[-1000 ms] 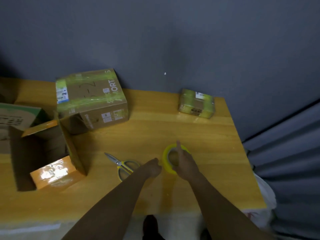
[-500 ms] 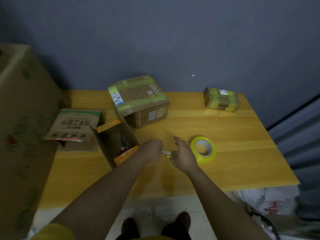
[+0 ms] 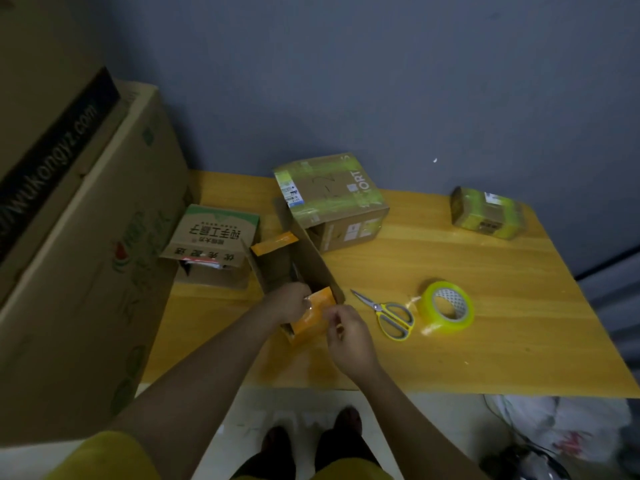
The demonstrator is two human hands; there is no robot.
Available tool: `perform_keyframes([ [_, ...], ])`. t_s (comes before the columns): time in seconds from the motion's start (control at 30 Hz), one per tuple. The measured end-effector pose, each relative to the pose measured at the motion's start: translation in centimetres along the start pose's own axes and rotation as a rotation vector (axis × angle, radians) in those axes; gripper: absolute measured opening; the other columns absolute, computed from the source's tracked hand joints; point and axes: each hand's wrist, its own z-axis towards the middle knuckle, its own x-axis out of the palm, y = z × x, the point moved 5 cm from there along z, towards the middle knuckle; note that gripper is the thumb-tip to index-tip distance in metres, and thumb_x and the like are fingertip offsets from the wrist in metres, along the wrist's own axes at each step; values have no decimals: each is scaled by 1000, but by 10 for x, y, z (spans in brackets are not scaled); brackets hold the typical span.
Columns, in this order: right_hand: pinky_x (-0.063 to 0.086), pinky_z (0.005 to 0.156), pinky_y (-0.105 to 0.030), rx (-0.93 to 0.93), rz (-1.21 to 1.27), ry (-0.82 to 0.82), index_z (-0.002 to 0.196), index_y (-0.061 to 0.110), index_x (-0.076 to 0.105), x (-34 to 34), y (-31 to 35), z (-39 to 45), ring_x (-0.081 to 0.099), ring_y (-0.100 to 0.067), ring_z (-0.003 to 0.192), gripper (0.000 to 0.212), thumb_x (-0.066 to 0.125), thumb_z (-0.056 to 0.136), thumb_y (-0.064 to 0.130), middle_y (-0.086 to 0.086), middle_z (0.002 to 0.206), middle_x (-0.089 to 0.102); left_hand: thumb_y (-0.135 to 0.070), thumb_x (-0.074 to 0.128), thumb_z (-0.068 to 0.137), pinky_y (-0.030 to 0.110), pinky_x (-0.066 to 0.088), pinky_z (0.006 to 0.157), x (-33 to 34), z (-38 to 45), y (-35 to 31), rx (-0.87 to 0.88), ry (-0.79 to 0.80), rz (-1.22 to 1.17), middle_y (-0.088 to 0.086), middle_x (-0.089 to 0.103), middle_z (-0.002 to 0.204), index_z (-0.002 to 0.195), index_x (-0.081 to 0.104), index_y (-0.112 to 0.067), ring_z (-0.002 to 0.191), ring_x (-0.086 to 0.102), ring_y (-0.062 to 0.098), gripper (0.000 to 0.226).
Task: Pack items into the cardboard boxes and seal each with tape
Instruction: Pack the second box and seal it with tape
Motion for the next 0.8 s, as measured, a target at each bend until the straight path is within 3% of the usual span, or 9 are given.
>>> perform_keyframes([
  [0.07,43,97,-31,-23,-99,73,128,8,57,6,4,4,53,-25,118,42,45,88,3,-10,128,55,-22,47,100,33,46,75,0,3,4,-20,-18,-73,10,62,106,106,63,-11,98,58,26,20],
  [0.13,28,113,-32,-123,-206,154,146,6,39,15,8,8,34,-26,140,63,35,83,10,-12,150,38,-17,47,98,31,40,66,2,5,6,-11,-15,-183,15,59,89,88,61,-8,88,58,29,20],
  [0.23,6,121,-36,-187,-394,325,152,8,3,39,-5,8,-4,-19,149,82,21,74,26,-4,159,-2,-8,43,96,32,40,69,6,5,5,-11,-24,-312,21,63,89,87,65,2,87,59,31,26],
  [0.4,16,115,-42,-200,-627,270,150,4,23,52,-33,-13,18,-25,146,81,34,72,22,-13,158,22,-11,44,98,37,47,85,16,9,11,-65,-130,-333,11,67,105,101,68,-5,97,60,25,25],
  [0.57,15,116,-42,-316,-687,312,146,1,32,46,-69,-41,16,-27,146,86,34,64,26,-13,161,11,-11,43,100,35,46,91,17,12,11,-89,-153,-320,11,64,118,115,65,-7,109,57,25,27],
  [0.63,22,116,-41,-289,-542,227,142,0,35,40,-80,-56,20,-27,143,83,36,63,25,-12,161,10,-11,43,101,35,44,94,17,14,13,-93,-156,-336,11,60,127,119,63,-6,117,53,26,28],
  [0.7,36,109,-36,-50,-227,40,139,1,43,27,-79,-55,36,-20,134,69,38,71,13,-10,149,37,-11,43,101,35,42,96,20,16,16,-79,-129,-352,11,56,133,121,62,-6,124,50,26,28],
  [0.73,42,101,-31,82,-28,-25,130,4,53,23,-73,-48,47,-13,122,56,38,77,10,-4,135,51,-12,43,101,35,42,95,22,16,18,-75,-118,-356,11,56,133,120,63,-7,125,49,26,28],
  [0.8,47,76,-24,227,342,-133,94,9,66,18,-48,-24,59,-10,85,25,44,84,7,1,94,65,-11,43,101,34,42,93,26,17,19,-72,-108,-376,11,57,131,115,64,-8,124,50,26,25],
])
